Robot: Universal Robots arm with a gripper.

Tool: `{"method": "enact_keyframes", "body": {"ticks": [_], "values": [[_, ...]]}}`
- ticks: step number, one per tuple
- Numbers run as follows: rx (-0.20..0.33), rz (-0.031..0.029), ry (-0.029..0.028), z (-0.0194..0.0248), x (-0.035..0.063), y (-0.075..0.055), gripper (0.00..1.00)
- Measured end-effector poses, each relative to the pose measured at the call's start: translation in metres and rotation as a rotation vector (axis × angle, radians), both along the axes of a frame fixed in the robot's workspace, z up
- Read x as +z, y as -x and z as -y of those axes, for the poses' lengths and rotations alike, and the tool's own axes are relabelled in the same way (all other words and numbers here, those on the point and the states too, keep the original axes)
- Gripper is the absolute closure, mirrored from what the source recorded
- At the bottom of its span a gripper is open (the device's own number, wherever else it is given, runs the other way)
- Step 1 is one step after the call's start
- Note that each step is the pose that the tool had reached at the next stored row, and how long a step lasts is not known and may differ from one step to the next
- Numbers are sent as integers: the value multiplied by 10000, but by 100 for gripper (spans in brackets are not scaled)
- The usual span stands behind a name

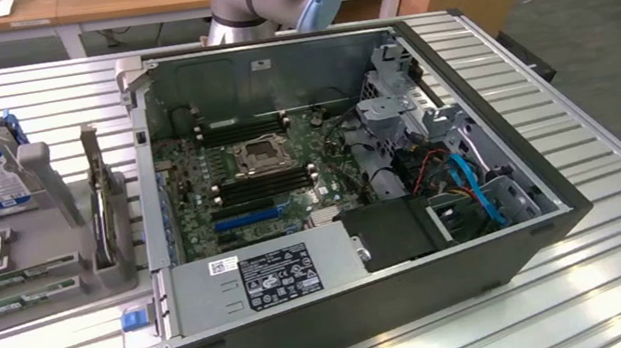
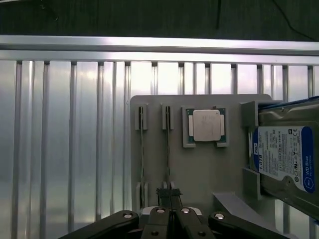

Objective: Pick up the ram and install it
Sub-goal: 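Pick up the ram and move it above insertion slot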

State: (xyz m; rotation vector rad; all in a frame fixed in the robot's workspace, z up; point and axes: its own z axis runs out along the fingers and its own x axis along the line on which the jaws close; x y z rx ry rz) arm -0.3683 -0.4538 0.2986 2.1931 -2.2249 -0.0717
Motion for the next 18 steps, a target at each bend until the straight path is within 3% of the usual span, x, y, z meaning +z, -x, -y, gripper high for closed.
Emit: {"method": "enact_keyframes", "body": {"ticks": [9, 18], "values": [[-1, 0, -1, 295, -163, 0, 89], [-3, 0, -1, 339, -328, 1, 89]]}}
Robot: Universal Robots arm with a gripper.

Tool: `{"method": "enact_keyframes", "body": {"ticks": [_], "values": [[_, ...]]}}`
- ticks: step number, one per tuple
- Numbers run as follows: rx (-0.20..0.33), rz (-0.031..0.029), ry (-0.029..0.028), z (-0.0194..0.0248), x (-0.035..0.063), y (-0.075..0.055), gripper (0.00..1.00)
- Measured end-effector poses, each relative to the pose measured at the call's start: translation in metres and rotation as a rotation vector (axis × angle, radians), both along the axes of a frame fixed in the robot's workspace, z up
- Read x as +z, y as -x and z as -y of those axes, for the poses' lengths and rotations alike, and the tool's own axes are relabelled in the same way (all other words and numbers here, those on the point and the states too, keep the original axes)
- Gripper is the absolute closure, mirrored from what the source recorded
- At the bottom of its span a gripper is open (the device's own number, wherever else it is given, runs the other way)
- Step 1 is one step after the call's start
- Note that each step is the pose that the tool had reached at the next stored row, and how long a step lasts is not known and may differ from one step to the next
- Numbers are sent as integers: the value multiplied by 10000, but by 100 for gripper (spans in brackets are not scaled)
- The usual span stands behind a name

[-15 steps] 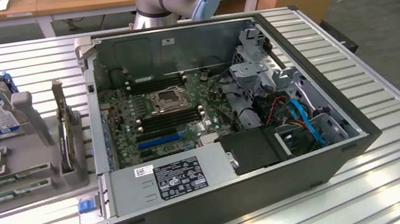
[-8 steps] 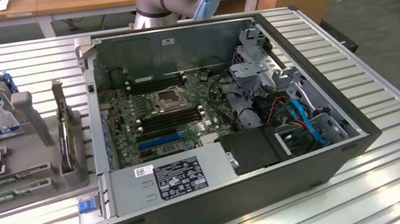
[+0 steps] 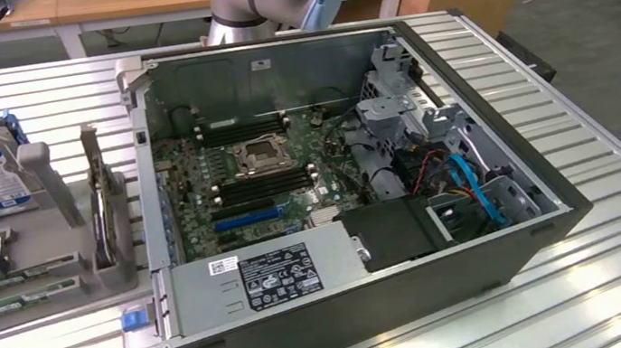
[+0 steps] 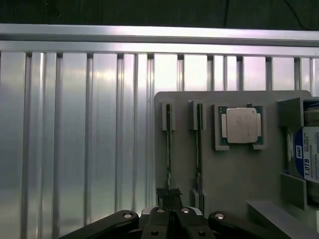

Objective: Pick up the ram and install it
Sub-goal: 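Pick up the ram and move it above insertion slot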

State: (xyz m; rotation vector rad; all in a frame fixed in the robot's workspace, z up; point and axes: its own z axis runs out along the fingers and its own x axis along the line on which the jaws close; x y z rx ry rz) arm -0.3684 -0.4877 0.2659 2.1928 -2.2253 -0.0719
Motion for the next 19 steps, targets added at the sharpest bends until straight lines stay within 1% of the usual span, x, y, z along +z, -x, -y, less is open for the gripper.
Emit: {"method": "enact_keyframes", "body": {"ticks": [19], "values": [[1, 0, 0, 1, -346, 0, 89]]}}
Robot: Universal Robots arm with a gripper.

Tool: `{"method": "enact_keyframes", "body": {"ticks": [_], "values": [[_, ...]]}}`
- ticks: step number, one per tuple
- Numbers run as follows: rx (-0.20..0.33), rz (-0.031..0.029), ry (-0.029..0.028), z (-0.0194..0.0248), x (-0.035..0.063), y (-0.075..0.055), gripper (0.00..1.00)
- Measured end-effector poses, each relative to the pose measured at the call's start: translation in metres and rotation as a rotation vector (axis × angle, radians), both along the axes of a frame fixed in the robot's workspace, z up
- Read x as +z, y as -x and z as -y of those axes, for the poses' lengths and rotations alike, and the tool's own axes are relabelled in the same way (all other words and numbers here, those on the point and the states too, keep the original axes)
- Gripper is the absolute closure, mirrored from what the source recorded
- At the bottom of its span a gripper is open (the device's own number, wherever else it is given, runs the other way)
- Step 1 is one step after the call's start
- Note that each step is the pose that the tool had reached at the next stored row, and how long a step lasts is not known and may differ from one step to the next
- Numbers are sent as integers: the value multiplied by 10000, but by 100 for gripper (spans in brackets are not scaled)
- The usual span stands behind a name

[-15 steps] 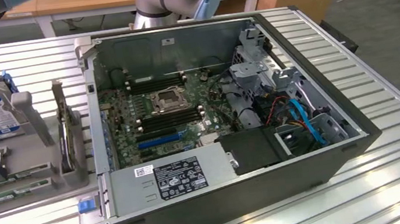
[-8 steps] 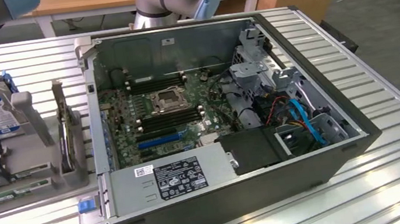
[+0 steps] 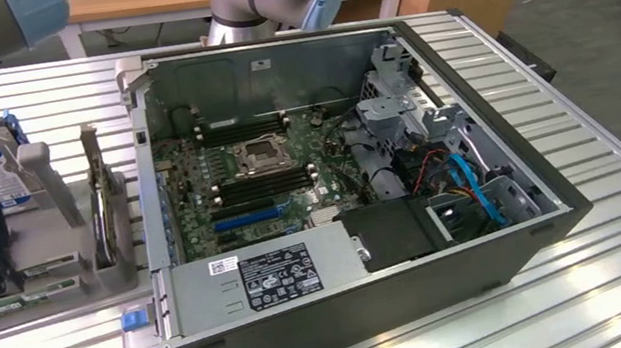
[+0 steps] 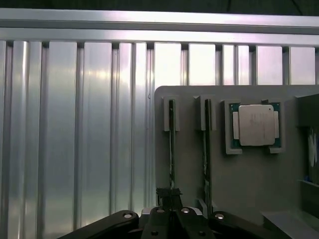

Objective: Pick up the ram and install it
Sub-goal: 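Pick up the ram and move it above insertion slot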

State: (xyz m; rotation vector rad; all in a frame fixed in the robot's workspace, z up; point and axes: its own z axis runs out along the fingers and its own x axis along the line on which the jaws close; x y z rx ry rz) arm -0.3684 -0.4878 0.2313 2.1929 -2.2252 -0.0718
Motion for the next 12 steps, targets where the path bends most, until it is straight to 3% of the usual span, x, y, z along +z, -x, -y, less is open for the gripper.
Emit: {"method": "enact_keyframes", "body": {"ticks": [2, 3, 6, 9, 12], "values": [[0, 1, -1, 0, -33, 0, 84], [0, -1, 1, 0, -32, 0, 76], [0, -1, 1, 0, -32, 0, 76], [-1, 1, 1, -44, -36, 22, 76], [0, 2, 3, -61, -38, 57, 76]]}}
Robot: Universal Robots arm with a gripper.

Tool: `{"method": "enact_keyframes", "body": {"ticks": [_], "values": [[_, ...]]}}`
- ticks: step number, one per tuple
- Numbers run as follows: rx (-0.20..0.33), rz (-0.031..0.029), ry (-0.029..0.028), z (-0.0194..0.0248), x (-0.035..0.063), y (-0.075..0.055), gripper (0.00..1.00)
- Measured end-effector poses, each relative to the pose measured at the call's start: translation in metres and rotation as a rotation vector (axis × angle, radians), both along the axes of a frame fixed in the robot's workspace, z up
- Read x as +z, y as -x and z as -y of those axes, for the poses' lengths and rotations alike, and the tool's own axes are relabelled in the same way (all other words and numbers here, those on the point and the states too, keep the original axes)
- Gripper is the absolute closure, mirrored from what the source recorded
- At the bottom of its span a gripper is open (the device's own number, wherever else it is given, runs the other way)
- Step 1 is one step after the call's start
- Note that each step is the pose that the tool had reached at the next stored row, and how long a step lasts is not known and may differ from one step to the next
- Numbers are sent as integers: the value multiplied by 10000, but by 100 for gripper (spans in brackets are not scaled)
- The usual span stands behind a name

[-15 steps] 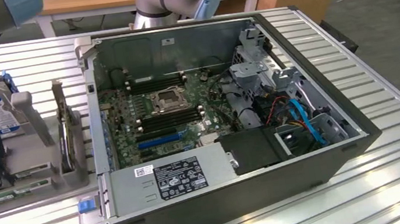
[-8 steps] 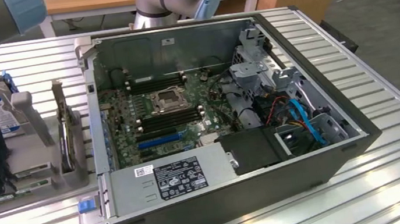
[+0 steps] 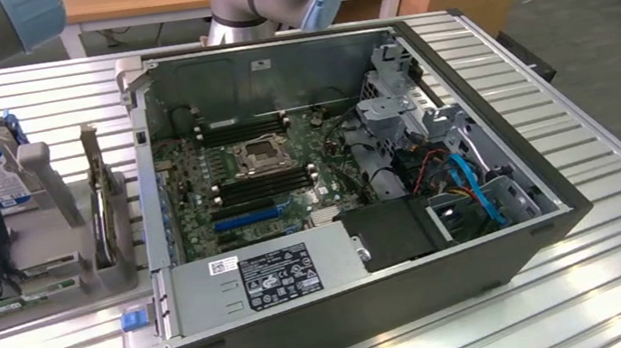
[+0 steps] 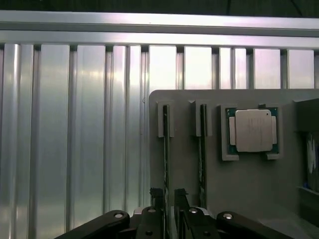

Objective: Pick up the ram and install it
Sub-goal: 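Pick up the ram and move it above insertion slot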

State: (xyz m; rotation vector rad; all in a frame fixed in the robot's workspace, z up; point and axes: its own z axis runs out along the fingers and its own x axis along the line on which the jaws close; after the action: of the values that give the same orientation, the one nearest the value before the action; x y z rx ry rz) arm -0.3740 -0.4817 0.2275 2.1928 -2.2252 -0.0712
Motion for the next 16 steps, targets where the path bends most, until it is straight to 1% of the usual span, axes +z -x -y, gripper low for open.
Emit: {"method": "enact_keyframes", "body": {"ticks": [2, 9, 11, 12, 16], "values": [[0, 2, -1, 0, -10, 0, 76], [0, 2, 1, 0, -136, 2, 76], [-2, 2, 3, 0, -159, 7, 76], [-2, 6, 5, -1, -161, 40, 76], [0, 87, 3, 0, -167, 221, 76]]}}
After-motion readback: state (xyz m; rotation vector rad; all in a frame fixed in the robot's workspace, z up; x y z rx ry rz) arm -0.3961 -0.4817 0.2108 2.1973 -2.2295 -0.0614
